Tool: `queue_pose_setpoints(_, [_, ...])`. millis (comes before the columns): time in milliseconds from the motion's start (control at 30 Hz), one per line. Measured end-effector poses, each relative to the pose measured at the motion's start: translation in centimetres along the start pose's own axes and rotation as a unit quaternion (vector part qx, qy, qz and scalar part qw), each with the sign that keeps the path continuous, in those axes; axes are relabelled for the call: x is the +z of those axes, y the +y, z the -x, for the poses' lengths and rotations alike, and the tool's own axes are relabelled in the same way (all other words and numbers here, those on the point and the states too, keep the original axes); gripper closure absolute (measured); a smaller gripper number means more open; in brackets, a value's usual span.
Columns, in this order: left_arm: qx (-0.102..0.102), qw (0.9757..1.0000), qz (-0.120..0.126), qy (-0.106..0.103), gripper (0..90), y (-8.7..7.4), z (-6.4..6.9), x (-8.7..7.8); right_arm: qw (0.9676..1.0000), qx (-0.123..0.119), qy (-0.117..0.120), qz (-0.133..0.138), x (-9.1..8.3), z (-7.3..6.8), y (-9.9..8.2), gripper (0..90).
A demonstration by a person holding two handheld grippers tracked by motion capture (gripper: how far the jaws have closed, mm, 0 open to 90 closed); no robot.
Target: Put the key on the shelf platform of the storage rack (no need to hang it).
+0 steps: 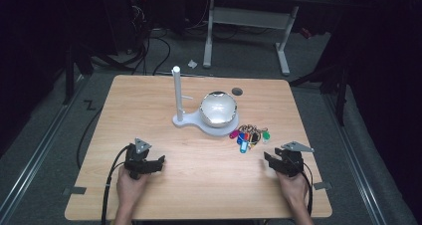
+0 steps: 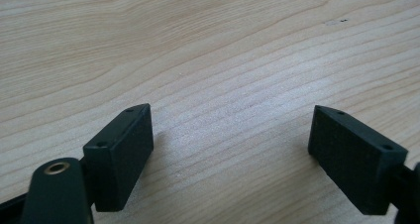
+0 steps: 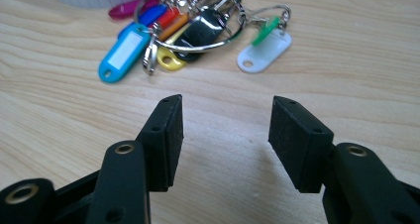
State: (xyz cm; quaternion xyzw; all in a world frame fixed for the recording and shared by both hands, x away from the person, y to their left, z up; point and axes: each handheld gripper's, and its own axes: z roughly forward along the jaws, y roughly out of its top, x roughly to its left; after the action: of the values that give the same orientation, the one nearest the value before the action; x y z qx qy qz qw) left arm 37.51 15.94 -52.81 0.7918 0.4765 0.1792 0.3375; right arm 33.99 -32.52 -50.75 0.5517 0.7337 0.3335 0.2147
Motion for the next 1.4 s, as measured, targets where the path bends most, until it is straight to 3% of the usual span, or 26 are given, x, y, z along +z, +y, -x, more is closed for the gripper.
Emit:
queue_pose_setpoints(267, [0.000,1.0000,0.000,0.000,18.1,0.0,0.0,0.0,0.9995,-0.012,0.018,0.025,-1.1,-0.7,0.8,47.3])
queue_pose_setpoints(667, [0.000,1.0000,0.000,-0.001,18.1,0.0,0.0,0.0,0.9986,-0.029,0.039,0.020,-1.2,-1.7,2.6,51.9])
queue_pose_setpoints(1033, [0.000,1.0000,0.000,-0.001,18.1,0.0,0.0,0.0,0.9964,-0.057,0.063,0.000,0.2,-2.9,5.3,56.7])
queue_pose_setpoints(1400, [0.001,1.0000,0.000,-0.001,18.1,0.0,0.0,0.0,0.9950,-0.065,0.074,-0.018,2.2,-3.6,6.7,57.9])
